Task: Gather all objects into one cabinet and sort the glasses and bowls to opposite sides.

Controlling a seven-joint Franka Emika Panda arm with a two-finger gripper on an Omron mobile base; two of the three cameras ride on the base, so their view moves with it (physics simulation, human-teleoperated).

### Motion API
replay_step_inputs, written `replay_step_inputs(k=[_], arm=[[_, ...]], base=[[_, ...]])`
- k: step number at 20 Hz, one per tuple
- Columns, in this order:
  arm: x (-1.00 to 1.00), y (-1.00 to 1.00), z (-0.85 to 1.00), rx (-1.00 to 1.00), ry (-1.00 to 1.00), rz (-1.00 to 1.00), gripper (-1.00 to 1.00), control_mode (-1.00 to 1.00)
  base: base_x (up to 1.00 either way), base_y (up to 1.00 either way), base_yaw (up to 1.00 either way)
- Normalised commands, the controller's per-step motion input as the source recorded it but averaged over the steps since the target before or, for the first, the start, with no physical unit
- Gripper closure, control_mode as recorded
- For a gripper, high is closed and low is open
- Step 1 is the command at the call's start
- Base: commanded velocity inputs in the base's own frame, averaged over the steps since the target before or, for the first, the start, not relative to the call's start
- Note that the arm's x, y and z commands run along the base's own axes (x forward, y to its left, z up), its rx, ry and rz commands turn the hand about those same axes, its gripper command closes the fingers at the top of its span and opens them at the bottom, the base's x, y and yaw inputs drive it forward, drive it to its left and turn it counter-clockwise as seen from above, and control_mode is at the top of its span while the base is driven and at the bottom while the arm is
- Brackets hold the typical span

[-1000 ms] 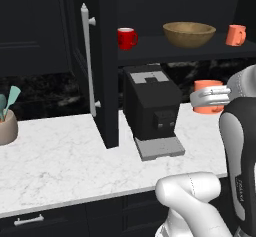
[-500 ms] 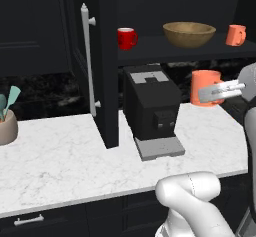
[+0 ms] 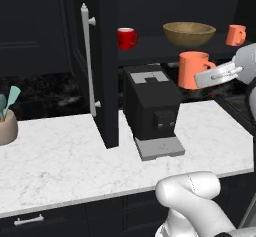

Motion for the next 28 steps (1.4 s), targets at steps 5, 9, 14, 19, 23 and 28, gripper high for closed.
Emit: replay_step_inputs(k=[5,9,14,19,23,28], arm=[[0.44,0.56,0.06,0.00,-0.06,0.00,1.00,-1.00],[0.59,0.37,0.19,0.02,-0.04,0.02,1.00,-1.00],[0.55,0.33,0.26,0.02,-0.01,0.02,1.00,-1.00],[0.47,0.54,0.15,0.00,0.03,0.00,1.00,-1.00],[0.59,0.15,0.00,0.00,0.13,0.00,1.00,-1.00],[0.67,0.11,0.00,0.00,0.03,0.00,1.00,-1.00]], base=[[0.00,0.00,0.00],[0.00,0.00,0.00],[0.00,0.00,0.00],[0.00,0.00,0.00],[0.00,0.00,0.00],[0.00,0.00,0.00]])
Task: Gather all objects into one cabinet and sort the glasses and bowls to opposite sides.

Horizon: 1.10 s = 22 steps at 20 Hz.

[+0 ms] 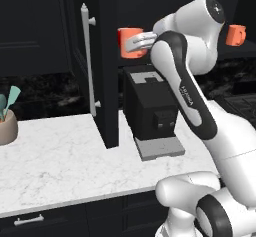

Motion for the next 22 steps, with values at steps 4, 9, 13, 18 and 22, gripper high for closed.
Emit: replay_step_inputs(k=[4,9,13,18,22], arm=[[0.48,0.15,0.00,0.00,0.00,0.01,1.00,-1.00],[0.59,0.22,0.00,0.00,0.00,0.00,1.00,-1.00],[0.42,0.31,-0.04,0.00,0.00,0.00,1.00,-1.00],[0.34,0.27,-0.15,0.00,0.00,0.00,1.00,-1.00],[0.31,0.19,-0.21,0.00,0.00,0.00,1.00,-1.00]], base=[[0.00,0.00,0.00],[0.00,0.00,0.00],[0.00,0.00,0.00],[0.00,0.00,0.00],[0.00,0.00,0.00]])
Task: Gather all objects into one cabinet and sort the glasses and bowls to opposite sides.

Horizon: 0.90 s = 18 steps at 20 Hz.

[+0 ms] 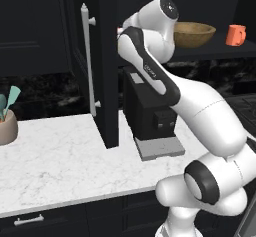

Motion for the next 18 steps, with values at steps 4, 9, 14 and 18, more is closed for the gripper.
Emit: replay_step_inputs(k=[4,9,14,18], arm=[[0.31,0.15,-0.20,0.00,0.00,0.00,1.00,-1.00],[0.33,0.09,-0.12,0.00,0.00,0.00,1.00,-1.00],[0.38,0.00,-0.11,0.00,0.00,0.00,1.00,-1.00],[0.30,0.08,-0.10,0.00,0.00,0.00,1.00,-1.00]], base=[[0.00,0.00,0.00],[0.00,0.00,0.00],[0.00,0.00,0.00],[0.00,0.00,0.00]])
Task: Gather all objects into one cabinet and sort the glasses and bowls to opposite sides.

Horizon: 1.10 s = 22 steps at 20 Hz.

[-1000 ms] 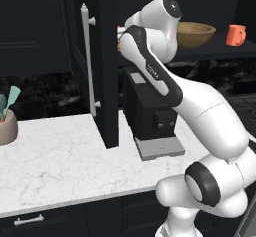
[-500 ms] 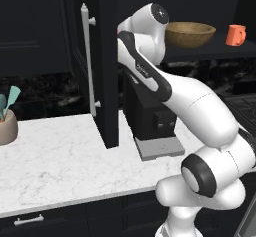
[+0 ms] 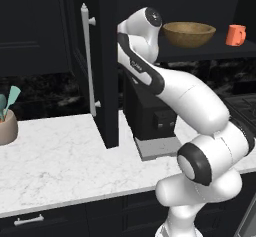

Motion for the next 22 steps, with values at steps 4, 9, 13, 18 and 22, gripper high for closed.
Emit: replay_step_inputs(k=[4,9,13,18,22], arm=[[0.29,0.18,-0.06,0.00,-0.01,0.00,1.00,-1.00],[0.31,0.19,-0.02,0.00,-0.01,0.00,1.00,-1.00],[0.28,0.08,-0.01,0.00,0.00,0.00,1.00,-1.00],[0.27,0.01,0.00,0.00,-0.02,0.00,1.00,-1.00],[0.17,0.06,-0.07,0.00,-0.04,0.00,1.00,-1.00]], base=[[0.00,0.00,0.00],[0.00,0.00,0.00],[0.00,0.00,0.00],[0.00,0.00,0.00],[0.00,0.00,0.00]])
